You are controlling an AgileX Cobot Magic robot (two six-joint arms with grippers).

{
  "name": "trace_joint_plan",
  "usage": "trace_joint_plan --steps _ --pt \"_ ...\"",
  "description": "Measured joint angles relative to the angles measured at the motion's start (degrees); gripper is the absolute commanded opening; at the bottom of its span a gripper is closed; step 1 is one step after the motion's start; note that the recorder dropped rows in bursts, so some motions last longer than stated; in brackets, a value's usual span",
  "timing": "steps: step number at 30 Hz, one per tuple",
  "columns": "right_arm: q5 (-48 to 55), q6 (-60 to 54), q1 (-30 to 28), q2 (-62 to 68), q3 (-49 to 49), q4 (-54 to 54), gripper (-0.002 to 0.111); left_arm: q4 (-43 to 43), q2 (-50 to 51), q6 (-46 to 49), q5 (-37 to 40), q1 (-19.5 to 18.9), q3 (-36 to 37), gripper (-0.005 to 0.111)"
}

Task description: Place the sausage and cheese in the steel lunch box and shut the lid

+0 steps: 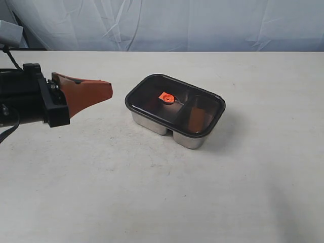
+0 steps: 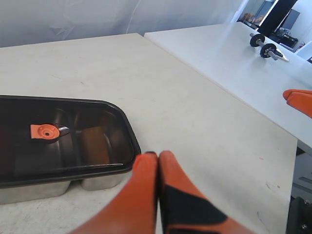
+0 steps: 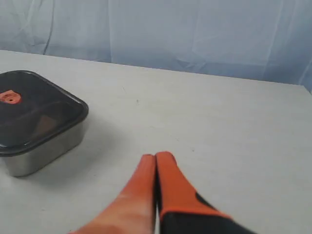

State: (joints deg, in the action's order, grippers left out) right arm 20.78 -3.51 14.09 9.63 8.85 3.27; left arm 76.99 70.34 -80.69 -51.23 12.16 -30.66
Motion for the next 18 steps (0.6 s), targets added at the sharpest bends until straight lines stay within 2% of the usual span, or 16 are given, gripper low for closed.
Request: trace_joint_plan --steps 5,8,12,18 --pt "0.02 -0.17 -10.56 -4.43 -2.25 -2.43 -0.001 0.00 0.00 0.00 0.00 0.00 0.00 0.000" --pt "0.61 4.69 -14.99 -7.69 -4.36 -1.28 -0.001 0.00 0.00 0.00 0.00 0.00 0.00 0.000" --pt "1.27 7.16 -17.43 -9.19 -6.32 -0.90 -0.001 0.00 0.00 0.00 0.00 0.00 0.00 0.000" --pt "1.39 3.90 -17.80 -9.19 -7.60 -3.27 -0.001 0.00 0.00 0.00 0.00 0.00 0.00 0.000"
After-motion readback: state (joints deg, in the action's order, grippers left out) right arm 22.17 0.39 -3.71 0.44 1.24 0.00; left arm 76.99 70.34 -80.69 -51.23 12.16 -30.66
